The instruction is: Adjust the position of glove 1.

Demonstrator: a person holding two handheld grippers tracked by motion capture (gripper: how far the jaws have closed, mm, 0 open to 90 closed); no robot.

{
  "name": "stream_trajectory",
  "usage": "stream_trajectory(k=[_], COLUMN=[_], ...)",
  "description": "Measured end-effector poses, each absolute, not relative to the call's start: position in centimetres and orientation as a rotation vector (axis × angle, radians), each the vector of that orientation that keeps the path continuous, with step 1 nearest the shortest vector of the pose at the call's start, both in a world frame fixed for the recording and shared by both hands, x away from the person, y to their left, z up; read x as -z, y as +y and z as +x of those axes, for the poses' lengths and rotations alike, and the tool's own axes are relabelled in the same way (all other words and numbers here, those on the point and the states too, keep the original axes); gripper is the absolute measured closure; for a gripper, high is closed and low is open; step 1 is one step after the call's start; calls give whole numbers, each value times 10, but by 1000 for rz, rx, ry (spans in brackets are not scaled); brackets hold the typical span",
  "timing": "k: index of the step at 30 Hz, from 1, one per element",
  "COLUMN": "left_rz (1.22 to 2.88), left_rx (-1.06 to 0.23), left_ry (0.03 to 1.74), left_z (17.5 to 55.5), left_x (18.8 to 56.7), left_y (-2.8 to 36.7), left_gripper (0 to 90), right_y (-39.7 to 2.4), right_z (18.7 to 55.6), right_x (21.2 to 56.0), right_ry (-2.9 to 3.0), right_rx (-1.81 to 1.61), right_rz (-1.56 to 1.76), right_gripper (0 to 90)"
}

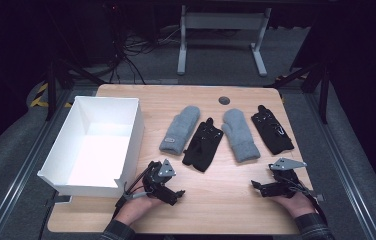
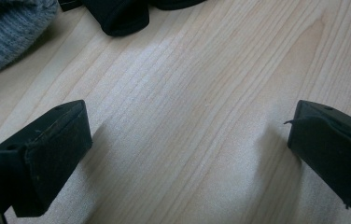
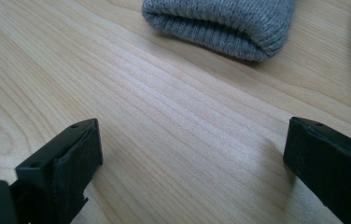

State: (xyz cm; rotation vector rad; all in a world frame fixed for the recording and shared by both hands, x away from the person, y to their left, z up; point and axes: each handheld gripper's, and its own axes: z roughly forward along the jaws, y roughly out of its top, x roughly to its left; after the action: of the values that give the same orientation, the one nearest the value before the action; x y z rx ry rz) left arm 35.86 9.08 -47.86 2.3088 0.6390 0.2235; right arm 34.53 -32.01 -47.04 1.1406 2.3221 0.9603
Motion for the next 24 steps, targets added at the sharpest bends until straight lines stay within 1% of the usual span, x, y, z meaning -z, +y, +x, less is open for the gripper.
stream_trajectory(k=[9, 10, 11, 14, 16, 24], left_rz=[2310, 2309, 2309, 2310, 2312, 2312], left_rx=[-226, -223, -223, -223, -225, -222], left_ry=[637, 638, 638, 637, 634, 629], left_z=[359, 359, 359, 359, 359, 360], left_x=[478, 479, 479, 479, 478, 478], left_y=[91, 91, 91, 91, 91, 90], left_gripper=[0, 0, 0, 0, 0, 0], right_y=[-320, -320, -321, -321, -321, -316], right_z=[344, 344, 344, 344, 345, 360], right_x=[470, 467, 465, 463, 458, 447], right_ry=[2320, 2336, 2341, 2349, 2345, 2323], right_rx=[-957, -946, -937, -916, -925, -967], right_rz=[1148, 1155, 1155, 1160, 1175, 1182], right_gripper=[50, 128, 170, 190, 261, 327])
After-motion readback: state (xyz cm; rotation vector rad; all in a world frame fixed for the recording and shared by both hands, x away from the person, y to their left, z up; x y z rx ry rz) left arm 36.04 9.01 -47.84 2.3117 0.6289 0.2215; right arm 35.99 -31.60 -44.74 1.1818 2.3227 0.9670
